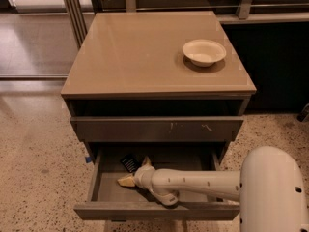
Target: Pick rxbar blueberry from middle drawer and place on counter
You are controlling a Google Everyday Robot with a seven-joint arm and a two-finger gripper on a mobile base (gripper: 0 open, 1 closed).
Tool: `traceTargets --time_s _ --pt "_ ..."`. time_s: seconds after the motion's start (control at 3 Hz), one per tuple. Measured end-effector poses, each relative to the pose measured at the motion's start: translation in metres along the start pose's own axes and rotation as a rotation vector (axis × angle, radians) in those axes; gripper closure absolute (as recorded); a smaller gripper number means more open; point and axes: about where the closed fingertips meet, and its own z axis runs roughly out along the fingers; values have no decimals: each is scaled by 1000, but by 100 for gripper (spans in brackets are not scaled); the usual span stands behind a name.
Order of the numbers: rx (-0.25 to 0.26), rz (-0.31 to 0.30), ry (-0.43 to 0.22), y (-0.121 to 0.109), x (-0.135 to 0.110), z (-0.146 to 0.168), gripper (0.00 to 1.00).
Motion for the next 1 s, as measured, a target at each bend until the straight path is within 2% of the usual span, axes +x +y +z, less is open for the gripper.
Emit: traceTargets --time_s 0.33,0.67,1.0 --pt "0 0 0 0 0 0 87" --pt "0 0 0 0 0 0 100" --pt "0 0 0 0 -7 -5 100"
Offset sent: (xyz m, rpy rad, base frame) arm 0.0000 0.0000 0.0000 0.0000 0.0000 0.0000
